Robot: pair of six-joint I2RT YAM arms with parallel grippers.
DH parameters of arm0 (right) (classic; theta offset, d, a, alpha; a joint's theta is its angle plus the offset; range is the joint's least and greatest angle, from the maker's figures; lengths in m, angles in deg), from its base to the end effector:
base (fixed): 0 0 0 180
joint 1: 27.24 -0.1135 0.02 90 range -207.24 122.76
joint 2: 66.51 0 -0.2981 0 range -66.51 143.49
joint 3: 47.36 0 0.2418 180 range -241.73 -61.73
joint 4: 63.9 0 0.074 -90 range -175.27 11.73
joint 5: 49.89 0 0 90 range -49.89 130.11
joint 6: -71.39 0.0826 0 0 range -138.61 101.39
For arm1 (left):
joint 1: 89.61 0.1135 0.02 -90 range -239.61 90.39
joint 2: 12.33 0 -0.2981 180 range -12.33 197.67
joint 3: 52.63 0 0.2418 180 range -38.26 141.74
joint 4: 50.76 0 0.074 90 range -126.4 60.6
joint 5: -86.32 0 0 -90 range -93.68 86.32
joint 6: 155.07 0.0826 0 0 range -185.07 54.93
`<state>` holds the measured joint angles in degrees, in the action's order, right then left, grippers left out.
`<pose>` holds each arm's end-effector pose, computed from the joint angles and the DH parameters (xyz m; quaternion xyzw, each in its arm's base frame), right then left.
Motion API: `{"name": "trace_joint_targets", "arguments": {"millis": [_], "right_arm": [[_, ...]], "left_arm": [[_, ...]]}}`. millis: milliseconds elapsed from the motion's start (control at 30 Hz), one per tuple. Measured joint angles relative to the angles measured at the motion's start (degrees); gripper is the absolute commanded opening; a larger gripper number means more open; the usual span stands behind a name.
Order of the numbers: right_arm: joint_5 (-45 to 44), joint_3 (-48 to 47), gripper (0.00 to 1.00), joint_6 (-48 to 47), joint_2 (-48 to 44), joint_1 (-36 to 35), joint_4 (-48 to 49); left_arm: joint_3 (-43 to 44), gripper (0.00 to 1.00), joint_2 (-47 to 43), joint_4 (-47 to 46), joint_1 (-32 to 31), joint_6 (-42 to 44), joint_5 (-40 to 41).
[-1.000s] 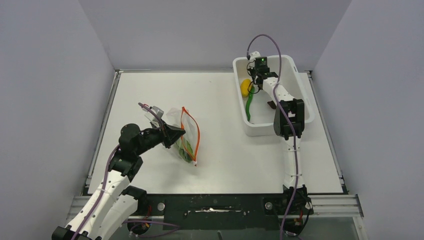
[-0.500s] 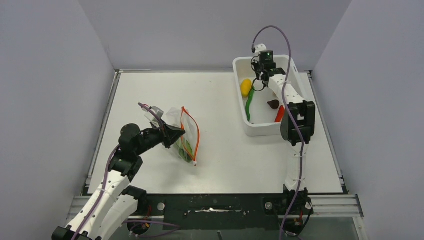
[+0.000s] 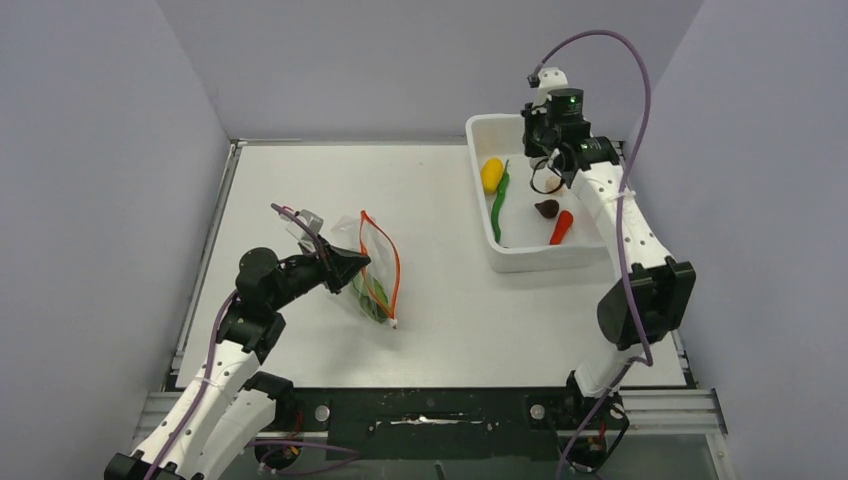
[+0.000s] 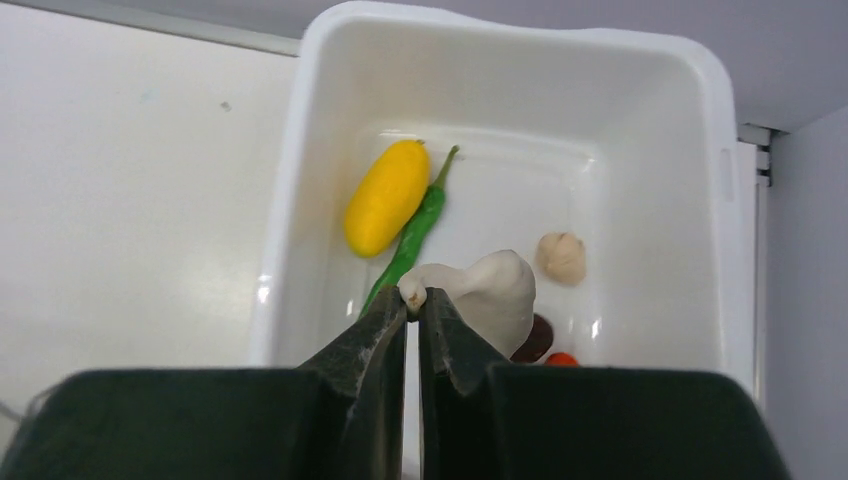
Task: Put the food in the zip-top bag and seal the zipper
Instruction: Pick up the fake vegetable from the bin, then place the fake vegetable in the zipper food storage bag.
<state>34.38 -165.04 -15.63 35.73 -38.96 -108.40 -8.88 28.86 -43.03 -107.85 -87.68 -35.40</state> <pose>0.4450 0.0839 0.3933 -0.0403 0.8602 0.0221 0.5078 0.1582 -0.0979 0.3076 0.1571 0.7167 -0.4155 0.5376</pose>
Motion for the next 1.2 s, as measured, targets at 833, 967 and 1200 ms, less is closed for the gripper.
{"name": "trace_joint_targets", "arguments": {"millis": [833, 967, 1200], "right_arm": [[28.5, 37.3, 0.00, 24.5, -33.5, -17.0, 22.6], [30.7, 38.4, 0.00, 27.1, -33.4, -19.2, 25.6], [32.8, 38.6, 0.00, 30.8, -32.3, -25.0, 31.7]], "left_arm": [[0.8, 0.00, 0.9, -4.0, 0.0, -8.2, 0.0], [0.8, 0.00, 1.3, -4.0, 0.0, -8.5, -0.1], [1.2, 0.00, 2.4, -4.4, 0.0, -9.2, -0.3]]}}
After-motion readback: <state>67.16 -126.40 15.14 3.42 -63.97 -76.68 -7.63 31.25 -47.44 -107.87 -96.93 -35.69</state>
